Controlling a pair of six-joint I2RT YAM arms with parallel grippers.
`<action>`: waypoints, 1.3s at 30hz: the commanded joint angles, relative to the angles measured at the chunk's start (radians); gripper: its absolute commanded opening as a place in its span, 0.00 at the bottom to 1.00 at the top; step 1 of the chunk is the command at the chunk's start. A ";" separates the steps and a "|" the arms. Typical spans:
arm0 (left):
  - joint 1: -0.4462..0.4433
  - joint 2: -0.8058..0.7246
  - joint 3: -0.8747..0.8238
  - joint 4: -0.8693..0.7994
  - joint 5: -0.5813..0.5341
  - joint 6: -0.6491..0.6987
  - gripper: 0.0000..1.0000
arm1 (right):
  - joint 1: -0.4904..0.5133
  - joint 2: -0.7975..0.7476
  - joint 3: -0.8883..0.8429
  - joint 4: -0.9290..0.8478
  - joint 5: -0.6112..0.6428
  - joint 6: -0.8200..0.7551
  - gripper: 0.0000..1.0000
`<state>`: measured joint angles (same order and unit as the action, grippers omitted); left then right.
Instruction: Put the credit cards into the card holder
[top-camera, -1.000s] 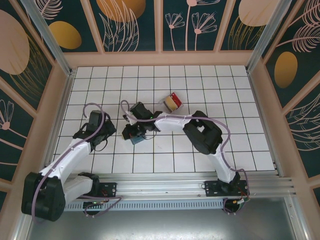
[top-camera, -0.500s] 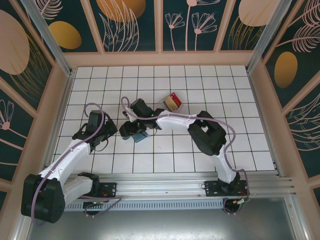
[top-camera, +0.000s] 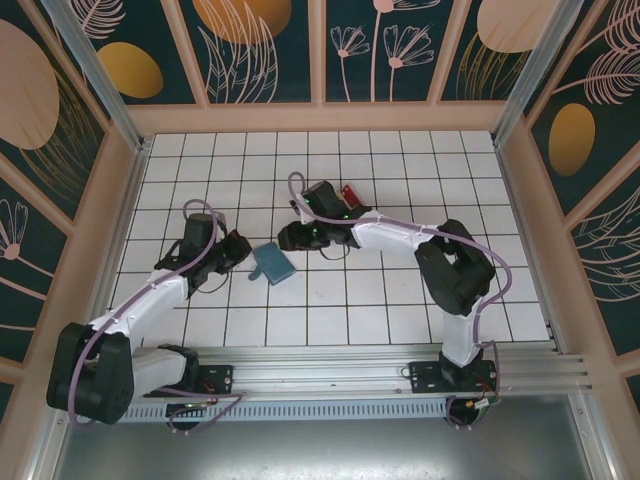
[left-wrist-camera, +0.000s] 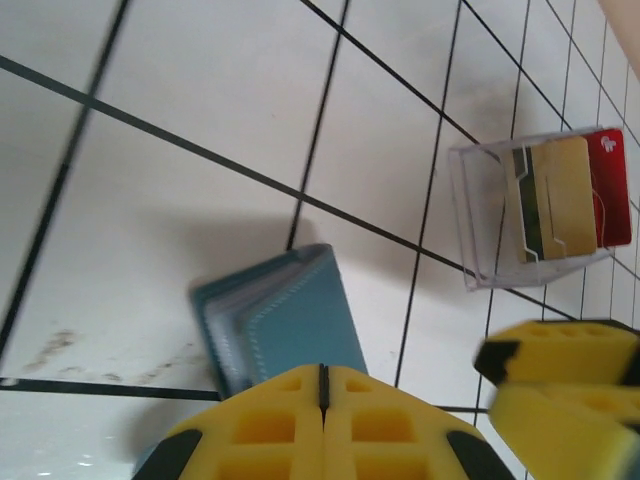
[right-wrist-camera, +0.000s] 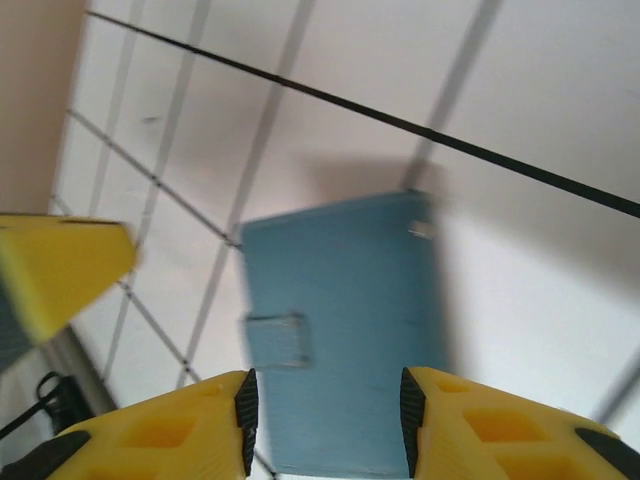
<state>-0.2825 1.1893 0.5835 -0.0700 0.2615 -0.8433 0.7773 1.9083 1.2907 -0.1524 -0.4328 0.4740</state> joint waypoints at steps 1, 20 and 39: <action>-0.036 0.044 0.043 0.009 -0.011 -0.022 0.02 | -0.004 0.023 -0.009 0.008 0.031 -0.011 0.45; -0.066 0.216 -0.130 0.114 -0.071 -0.052 0.02 | 0.051 0.201 0.046 0.071 -0.144 0.027 0.50; -0.070 0.170 -0.116 0.087 -0.108 -0.043 0.17 | 0.045 0.107 0.059 -0.028 0.039 -0.054 0.22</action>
<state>-0.3466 1.3926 0.4526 0.0841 0.1925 -0.8951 0.8398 2.0884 1.3289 -0.0776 -0.5472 0.4953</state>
